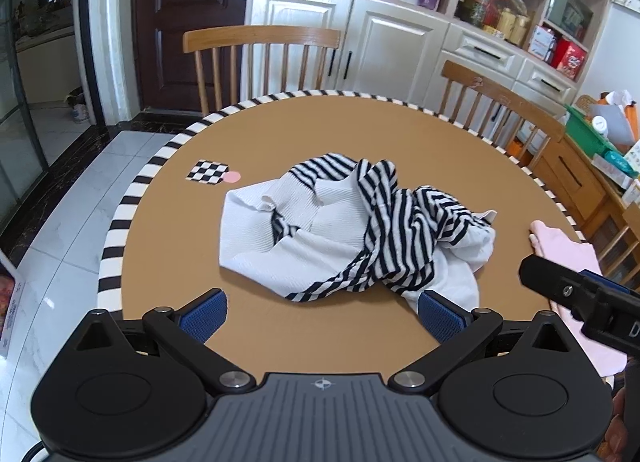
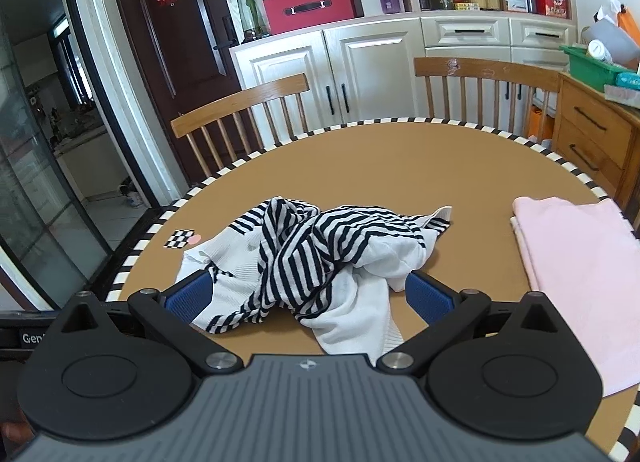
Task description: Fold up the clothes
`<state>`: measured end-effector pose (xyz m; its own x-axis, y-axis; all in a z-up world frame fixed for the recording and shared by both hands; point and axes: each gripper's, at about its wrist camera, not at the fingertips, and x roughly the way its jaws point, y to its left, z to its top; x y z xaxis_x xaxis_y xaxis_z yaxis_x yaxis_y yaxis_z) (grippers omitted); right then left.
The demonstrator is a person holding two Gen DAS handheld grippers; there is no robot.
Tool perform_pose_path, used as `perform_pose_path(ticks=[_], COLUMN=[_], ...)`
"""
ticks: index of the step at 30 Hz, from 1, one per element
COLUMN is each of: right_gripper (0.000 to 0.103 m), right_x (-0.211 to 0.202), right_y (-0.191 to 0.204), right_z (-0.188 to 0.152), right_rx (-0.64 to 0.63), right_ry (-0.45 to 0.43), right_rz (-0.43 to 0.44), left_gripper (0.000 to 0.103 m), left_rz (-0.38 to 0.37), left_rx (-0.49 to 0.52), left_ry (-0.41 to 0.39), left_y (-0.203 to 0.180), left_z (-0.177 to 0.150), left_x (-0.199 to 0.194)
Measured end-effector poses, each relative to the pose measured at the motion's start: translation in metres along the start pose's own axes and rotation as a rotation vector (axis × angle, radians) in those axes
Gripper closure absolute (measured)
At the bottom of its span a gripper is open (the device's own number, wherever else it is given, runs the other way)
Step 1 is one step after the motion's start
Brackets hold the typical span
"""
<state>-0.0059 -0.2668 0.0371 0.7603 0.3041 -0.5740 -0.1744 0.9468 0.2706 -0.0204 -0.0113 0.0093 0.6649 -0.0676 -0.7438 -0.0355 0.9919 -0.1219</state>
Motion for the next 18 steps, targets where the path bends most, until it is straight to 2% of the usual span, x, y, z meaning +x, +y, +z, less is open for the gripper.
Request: perform_pose_path(ticks=[5, 8, 10, 14, 16, 17, 18], right_gripper=[0.000, 0.001, 0.003, 0.003, 0.003, 0.004, 0.006], right_x=[0.017, 0.044, 0.065, 0.104, 0.121, 0.130, 0.135], right_y=[-0.019, -0.031, -0.034, -0.027, -0.025, -0.024, -0.025], right_z=[-0.003, -0.009, -0.012, -0.009, -0.006, -0.004, -0.002], right_rx=[-0.031, -0.111, -0.150, -0.206, -0.208, -0.207, -0.169], right_ry=[-0.027, -0.028, -0.011, 0.021, 0.034, 0.041, 0.050], right_rz=[0.040, 0.103, 0.105, 0.067, 0.017, -0.011, -0.033], left_gripper=[0.002, 0.015, 0.018, 0.017, 0.018, 0.021, 0.031], left_rz=[0.059, 0.071, 0.083, 0.111, 0.131, 0.118, 0.095], left_rx=[0.038, 0.043, 0.040, 0.090, 0.125, 0.140, 0.157], left_ry=[-0.040, -0.026, -0.020, -0.005, 0.022, 0.038, 0.053], left_y=[0.001, 0.006, 0.009, 0.014, 0.017, 0.019, 0.022], left_z=[-0.001, 0.000, 0.001, 0.006, 0.009, 0.011, 0.013], left_x=[0.018, 0.046, 0.065, 0.109, 0.134, 0.145, 0.156])
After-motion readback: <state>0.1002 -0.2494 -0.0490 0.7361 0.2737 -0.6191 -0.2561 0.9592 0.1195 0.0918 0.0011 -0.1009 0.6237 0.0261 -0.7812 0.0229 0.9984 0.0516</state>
